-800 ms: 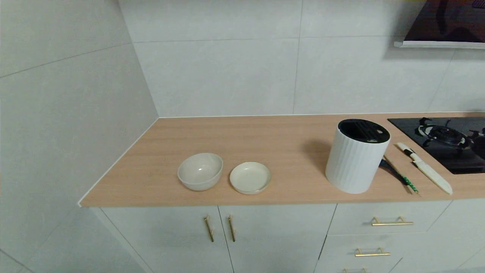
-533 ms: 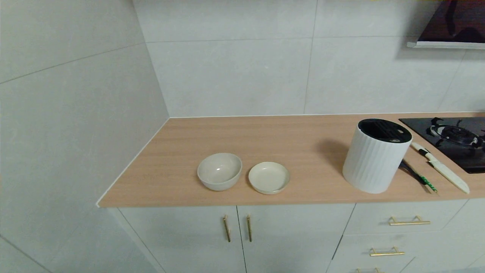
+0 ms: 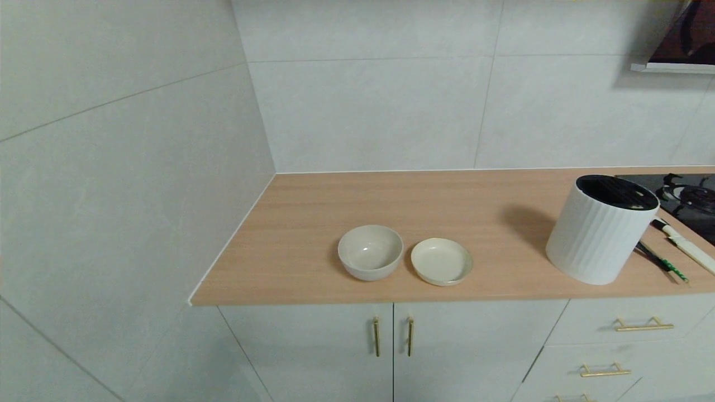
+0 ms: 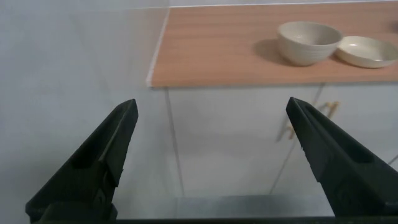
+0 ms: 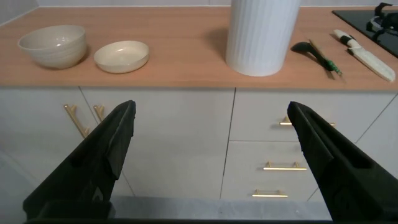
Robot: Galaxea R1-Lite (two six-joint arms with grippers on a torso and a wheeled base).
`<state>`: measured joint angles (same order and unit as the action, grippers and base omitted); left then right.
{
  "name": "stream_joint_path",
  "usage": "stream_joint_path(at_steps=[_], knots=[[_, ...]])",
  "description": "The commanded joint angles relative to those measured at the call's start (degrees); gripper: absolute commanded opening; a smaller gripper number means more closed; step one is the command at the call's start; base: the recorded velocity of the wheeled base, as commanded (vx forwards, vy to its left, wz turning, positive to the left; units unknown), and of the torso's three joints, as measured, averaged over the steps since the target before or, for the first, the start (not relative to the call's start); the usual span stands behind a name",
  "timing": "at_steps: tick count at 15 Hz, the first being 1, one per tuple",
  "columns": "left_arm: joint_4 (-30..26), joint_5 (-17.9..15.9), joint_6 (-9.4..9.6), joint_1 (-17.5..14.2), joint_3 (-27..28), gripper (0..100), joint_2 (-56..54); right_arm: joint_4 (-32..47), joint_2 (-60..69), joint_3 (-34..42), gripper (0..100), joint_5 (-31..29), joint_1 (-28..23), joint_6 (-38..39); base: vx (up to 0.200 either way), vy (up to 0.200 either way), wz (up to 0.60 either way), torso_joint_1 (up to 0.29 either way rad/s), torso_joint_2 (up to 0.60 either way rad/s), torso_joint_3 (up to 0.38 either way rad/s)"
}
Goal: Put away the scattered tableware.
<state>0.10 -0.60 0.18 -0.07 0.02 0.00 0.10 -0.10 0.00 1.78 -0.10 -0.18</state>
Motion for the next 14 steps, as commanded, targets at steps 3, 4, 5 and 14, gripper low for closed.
stream_joint_path(at_steps=[3,4,5,14], knots=[[0.0,0.0,-0.01,0.0,0.0,100,0.0,0.0,0.0,0.0,100,0.0,0.0,0.0,0.000,0.000,0.00,0.000,0.00,0.000],[0.0,0.0,-0.01,0.0,0.0,100,0.0,0.0,0.0,0.0,100,0.0,0.0,0.0,0.000,0.000,0.00,0.000,0.00,0.000],[0.0,0.0,-0.01,0.0,0.0,100,0.0,0.0,0.0,0.0,100,0.0,0.0,0.0,0.000,0.000,0.00,0.000,0.00,0.000],[0.0,0.0,-0.01,0.0,0.0,100,0.0,0.0,0.0,0.0,100,0.1,0.0,0.0,0.000,0.000,0.00,0.000,0.00,0.000]])
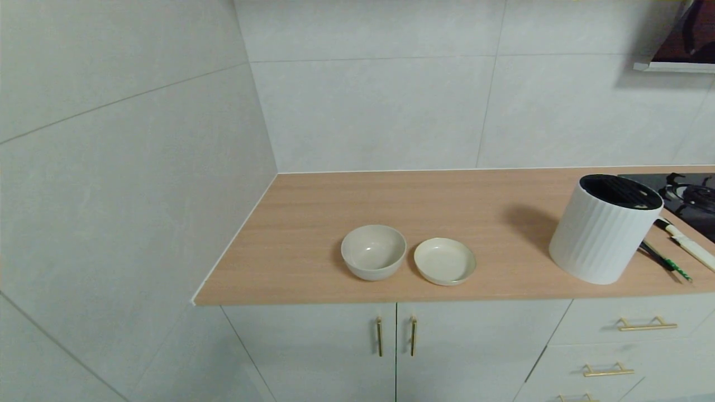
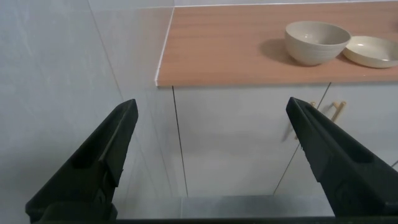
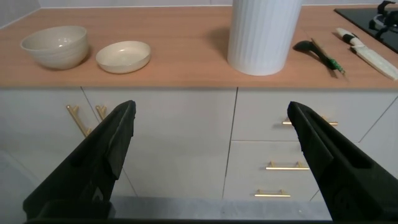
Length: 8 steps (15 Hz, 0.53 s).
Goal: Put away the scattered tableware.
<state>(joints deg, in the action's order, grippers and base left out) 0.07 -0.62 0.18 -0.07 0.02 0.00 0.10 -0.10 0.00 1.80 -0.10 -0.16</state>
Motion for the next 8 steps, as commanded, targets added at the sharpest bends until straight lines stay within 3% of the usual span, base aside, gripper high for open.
stream_joint_path(at_steps=[1,5,8], knots=[[0.0,0.0,-0.01,0.0,0.0,100,0.0,0.0,0.0,0.0,100,0.0,0.0,0.0,0.000,0.000,0.00,0.000,0.00,0.000],[0.0,0.0,-0.01,0.0,0.0,100,0.0,0.0,0.0,0.0,100,0.0,0.0,0.0,0.000,0.000,0.00,-0.163,0.35,0.183],[0.0,0.0,-0.01,0.0,0.0,100,0.0,0.0,0.0,0.0,100,0.0,0.0,0.0,0.000,0.000,0.00,-0.243,0.52,0.287]])
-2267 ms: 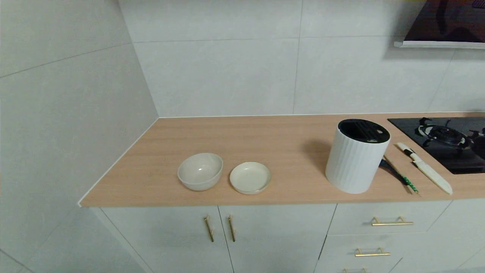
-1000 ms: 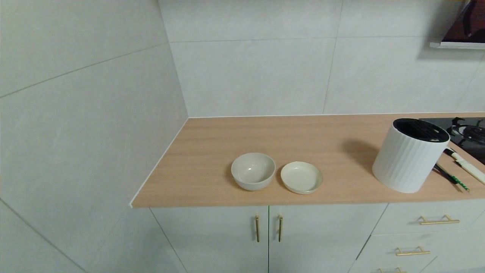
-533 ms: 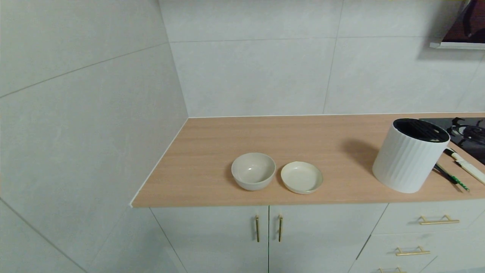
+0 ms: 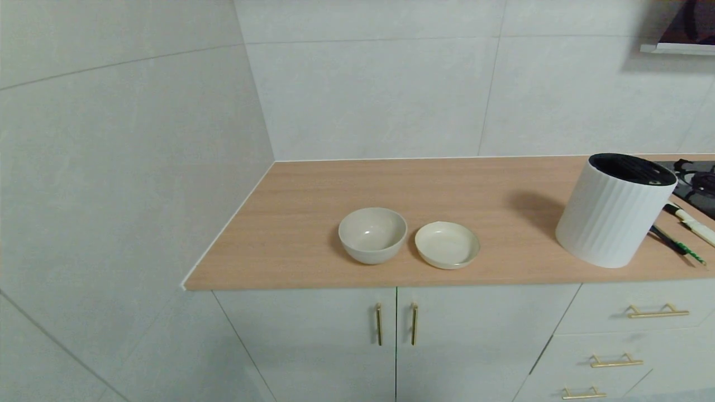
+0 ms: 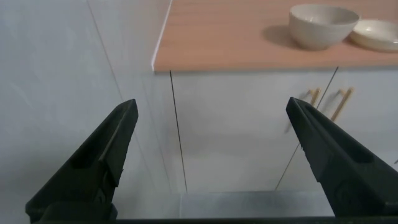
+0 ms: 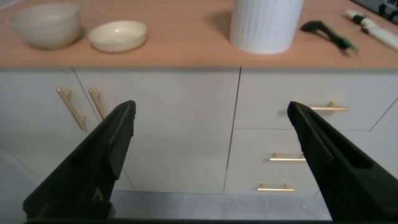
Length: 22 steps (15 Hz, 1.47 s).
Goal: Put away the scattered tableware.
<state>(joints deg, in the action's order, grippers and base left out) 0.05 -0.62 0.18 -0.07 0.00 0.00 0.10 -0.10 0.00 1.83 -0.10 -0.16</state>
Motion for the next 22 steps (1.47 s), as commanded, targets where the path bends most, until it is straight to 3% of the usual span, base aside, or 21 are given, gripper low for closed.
stream_joint_path(at_steps=[1,22], knots=[[0.0,0.0,-0.01,0.0,0.0,100,0.0,0.0,0.0,0.0,100,0.0,0.0,0.0,0.000,0.000,0.00,-0.246,0.55,0.290],[0.0,0.0,-0.01,0.0,0.0,100,0.0,0.0,0.0,0.0,100,0.0,0.0,0.0,0.000,0.000,0.00,-0.207,0.50,0.294]])
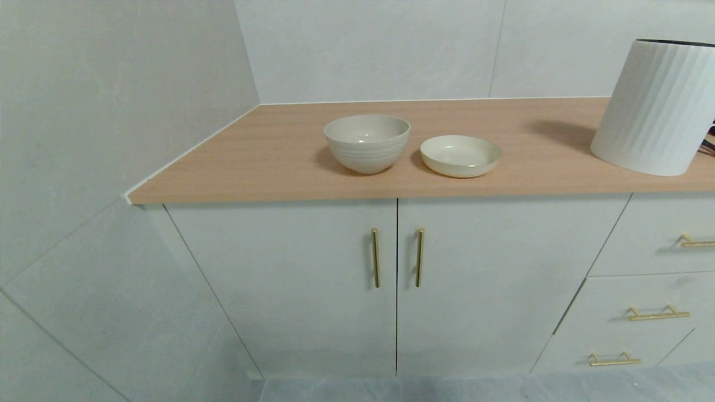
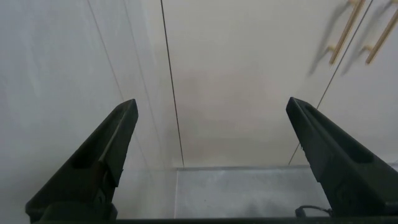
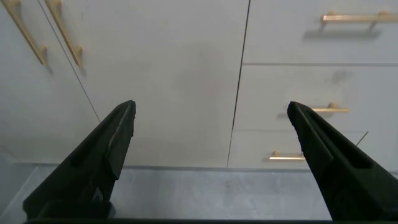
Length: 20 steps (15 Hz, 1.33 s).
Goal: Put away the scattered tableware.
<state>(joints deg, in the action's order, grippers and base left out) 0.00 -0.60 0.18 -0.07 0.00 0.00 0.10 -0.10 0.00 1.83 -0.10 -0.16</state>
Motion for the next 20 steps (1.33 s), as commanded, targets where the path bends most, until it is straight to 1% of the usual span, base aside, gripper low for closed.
stream_joint_path(at_steps=[1,6,19,20], knots=[[0.1,0.0,-0.01,0.0,0.0,100,0.0,0.0,0.0,0.0,100,0.0,0.0,0.0,0.000,0.000,0.00,-0.149,0.47,0.305],[0.1,0.0,-0.01,0.0,0.0,100,0.0,0.0,0.0,0.0,100,0.0,0.0,0.0,0.000,0.000,0.00,-0.101,0.38,0.267],[0.1,0.0,-0.01,0.0,0.0,100,0.0,-0.1,0.1,0.0,100,-0.2,0.0,-0.3,0.000,0.000,0.00,-0.002,0.01,0.007],[0.1,0.0,-0.01,0.0,0.0,100,0.0,-1.2,0.0,-0.5,100,-0.2,0.0,-1.1,0.000,0.000,0.00,0.000,0.00,0.000]])
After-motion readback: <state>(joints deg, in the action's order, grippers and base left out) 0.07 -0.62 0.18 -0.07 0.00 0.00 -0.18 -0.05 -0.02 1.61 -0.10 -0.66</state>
